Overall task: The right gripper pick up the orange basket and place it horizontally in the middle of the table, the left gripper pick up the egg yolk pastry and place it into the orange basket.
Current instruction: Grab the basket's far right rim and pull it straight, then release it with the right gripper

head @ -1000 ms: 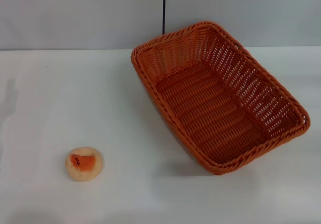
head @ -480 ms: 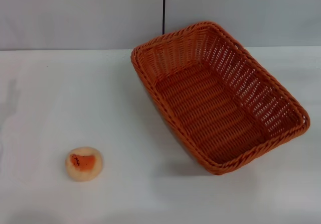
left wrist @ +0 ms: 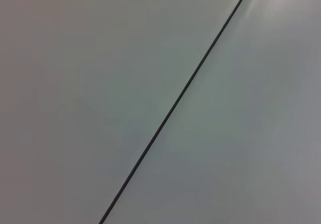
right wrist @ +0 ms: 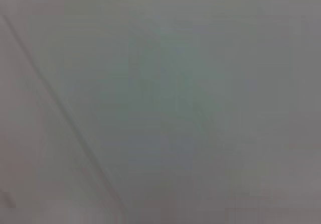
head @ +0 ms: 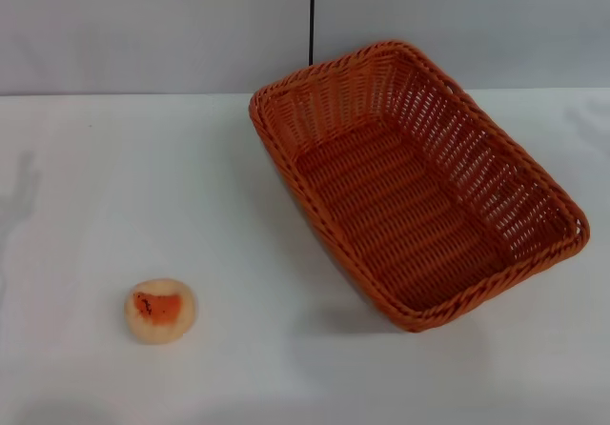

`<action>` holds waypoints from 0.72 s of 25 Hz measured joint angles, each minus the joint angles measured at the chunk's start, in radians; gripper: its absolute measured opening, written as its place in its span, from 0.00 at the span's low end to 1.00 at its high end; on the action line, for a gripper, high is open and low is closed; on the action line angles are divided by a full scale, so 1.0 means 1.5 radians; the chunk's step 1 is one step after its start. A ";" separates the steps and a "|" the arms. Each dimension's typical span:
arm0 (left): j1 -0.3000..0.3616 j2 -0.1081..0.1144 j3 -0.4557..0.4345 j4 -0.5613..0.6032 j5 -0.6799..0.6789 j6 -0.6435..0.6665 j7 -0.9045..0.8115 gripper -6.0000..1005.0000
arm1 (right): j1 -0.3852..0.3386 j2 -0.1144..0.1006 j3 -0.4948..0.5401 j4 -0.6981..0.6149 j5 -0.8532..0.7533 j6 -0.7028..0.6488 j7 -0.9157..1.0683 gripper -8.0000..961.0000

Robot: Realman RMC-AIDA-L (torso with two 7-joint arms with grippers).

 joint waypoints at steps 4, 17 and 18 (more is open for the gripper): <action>-0.001 0.000 0.000 0.000 0.003 0.000 0.000 0.71 | 0.042 -0.016 0.000 -0.096 -0.117 -0.083 0.132 0.53; -0.008 -0.002 0.004 0.000 0.005 -0.018 0.000 0.71 | 0.191 -0.050 -0.132 -0.105 -0.373 -0.161 0.280 0.52; -0.007 -0.002 0.006 -0.001 0.005 -0.021 -0.001 0.71 | 0.191 -0.050 -0.132 -0.105 -0.373 -0.161 0.280 0.52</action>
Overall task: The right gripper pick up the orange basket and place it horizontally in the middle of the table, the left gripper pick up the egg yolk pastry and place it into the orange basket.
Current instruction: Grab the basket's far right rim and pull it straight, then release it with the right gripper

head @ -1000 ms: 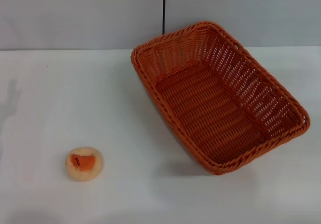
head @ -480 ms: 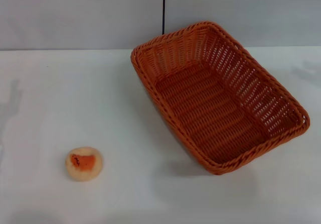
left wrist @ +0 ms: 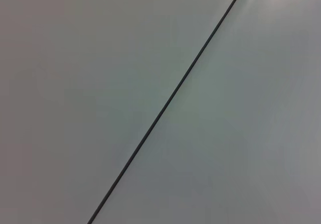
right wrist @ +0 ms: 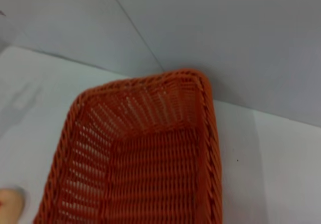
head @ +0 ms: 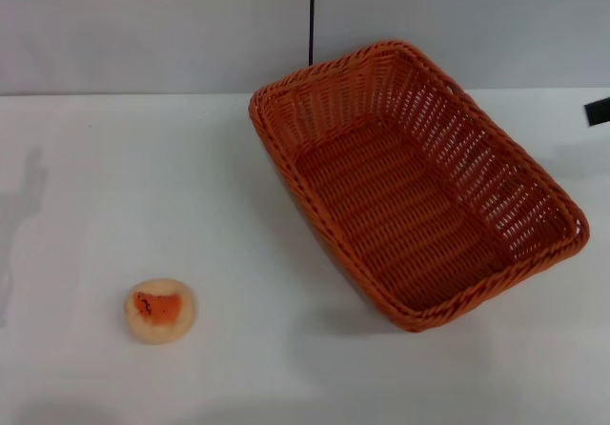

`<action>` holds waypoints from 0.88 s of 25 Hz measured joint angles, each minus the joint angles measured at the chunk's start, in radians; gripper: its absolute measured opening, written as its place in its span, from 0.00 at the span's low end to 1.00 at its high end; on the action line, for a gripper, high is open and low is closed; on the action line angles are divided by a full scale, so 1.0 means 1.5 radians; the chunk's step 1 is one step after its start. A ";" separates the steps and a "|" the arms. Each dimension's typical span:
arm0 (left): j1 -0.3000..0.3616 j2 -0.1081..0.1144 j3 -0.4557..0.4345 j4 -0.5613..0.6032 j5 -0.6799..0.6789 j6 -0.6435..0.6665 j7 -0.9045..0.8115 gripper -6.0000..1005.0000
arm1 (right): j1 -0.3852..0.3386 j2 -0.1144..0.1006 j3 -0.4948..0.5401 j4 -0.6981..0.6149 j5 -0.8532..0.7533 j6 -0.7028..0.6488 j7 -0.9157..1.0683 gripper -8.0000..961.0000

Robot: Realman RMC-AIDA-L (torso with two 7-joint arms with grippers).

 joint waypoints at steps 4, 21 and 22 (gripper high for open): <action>0.004 0.000 0.003 -0.002 0.000 -0.004 -0.002 0.71 | 0.016 0.001 -0.045 0.028 -0.006 0.036 0.004 0.52; 0.007 0.000 0.002 -0.002 -0.002 -0.004 -0.006 0.71 | 0.047 0.008 -0.153 0.121 -0.013 0.141 -0.008 0.52; 0.007 0.000 0.002 -0.002 -0.002 -0.004 -0.006 0.71 | 0.047 0.008 -0.153 0.126 -0.013 0.146 -0.009 0.52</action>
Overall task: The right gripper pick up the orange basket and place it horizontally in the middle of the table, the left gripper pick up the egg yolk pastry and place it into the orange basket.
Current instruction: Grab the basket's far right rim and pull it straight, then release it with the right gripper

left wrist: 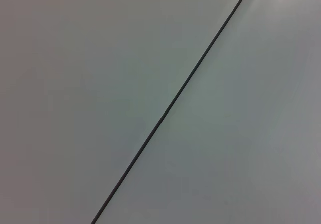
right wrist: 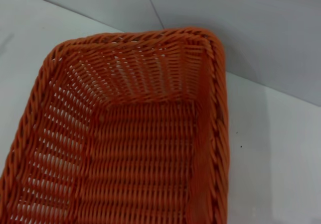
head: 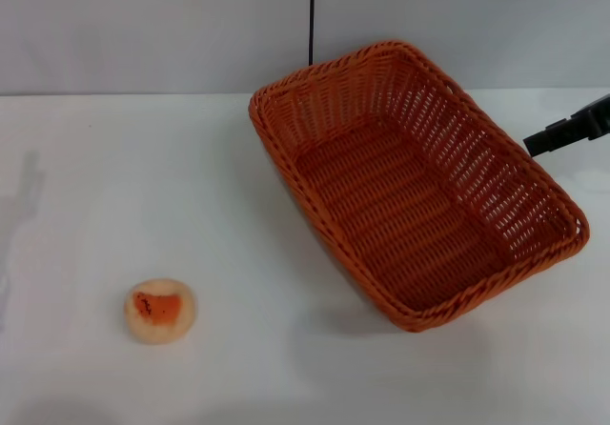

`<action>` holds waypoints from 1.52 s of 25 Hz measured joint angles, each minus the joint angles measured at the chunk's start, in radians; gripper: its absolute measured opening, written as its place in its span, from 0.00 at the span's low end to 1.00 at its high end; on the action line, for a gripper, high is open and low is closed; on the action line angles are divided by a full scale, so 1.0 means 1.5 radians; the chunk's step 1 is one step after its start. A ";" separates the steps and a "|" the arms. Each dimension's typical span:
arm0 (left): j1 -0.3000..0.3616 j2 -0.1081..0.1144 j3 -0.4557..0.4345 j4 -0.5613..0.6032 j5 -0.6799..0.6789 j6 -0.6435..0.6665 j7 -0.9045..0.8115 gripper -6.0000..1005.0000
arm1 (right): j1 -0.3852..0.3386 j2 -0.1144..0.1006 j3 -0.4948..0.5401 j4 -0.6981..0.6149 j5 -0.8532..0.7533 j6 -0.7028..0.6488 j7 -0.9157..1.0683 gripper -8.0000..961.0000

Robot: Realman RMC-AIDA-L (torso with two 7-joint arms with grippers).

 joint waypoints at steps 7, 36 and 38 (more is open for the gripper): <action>0.001 0.000 0.000 -0.003 0.001 0.000 -0.001 0.71 | 0.001 0.008 0.000 0.011 0.005 0.012 -0.014 0.52; -0.001 0.000 0.001 -0.006 0.002 -0.016 -0.003 0.71 | 0.015 0.042 -0.001 0.070 0.005 0.075 -0.033 0.21; -0.001 0.000 0.001 -0.006 0.002 -0.016 -0.003 0.71 | 0.015 0.042 0.000 0.069 0.006 0.075 -0.034 0.21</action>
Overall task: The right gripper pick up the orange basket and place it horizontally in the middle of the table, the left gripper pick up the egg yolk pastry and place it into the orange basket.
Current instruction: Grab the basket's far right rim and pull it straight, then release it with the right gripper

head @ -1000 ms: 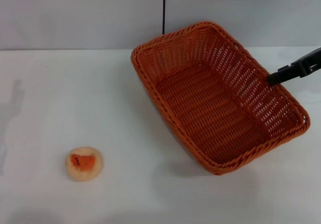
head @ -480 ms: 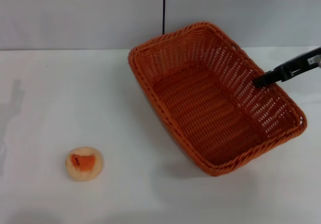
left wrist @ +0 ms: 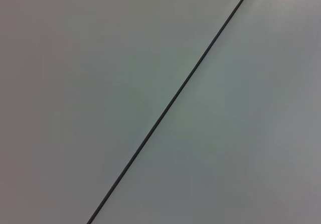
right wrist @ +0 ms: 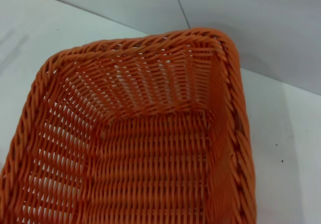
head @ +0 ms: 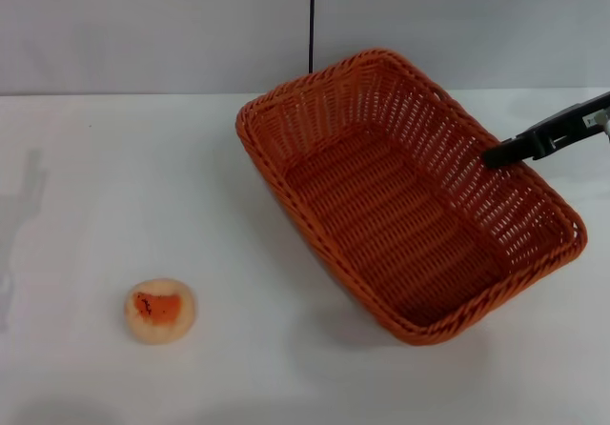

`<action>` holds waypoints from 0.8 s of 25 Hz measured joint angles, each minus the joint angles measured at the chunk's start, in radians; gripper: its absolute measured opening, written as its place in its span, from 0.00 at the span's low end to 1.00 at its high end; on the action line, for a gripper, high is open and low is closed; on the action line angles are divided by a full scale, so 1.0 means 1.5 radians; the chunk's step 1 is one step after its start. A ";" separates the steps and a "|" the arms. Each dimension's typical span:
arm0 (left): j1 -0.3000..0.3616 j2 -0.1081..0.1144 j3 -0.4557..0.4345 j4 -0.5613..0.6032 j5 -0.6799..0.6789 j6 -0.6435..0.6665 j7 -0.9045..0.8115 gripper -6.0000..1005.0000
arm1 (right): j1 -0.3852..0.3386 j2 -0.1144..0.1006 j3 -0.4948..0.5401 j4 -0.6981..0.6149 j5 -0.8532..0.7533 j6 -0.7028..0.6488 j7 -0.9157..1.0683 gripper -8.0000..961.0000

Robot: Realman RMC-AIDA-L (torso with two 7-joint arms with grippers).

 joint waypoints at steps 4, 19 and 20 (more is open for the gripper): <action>0.000 -0.001 0.000 0.000 0.000 -0.003 -0.002 0.71 | -0.002 -0.004 0.008 -0.001 0.006 -0.014 -0.007 0.21; -0.004 -0.001 0.000 0.000 -0.001 -0.006 -0.017 0.71 | -0.055 -0.056 0.065 -0.049 0.173 -0.138 -0.031 0.19; -0.005 -0.001 0.000 0.000 -0.001 -0.006 -0.017 0.71 | -0.057 -0.056 0.072 -0.054 0.173 -0.144 -0.033 0.19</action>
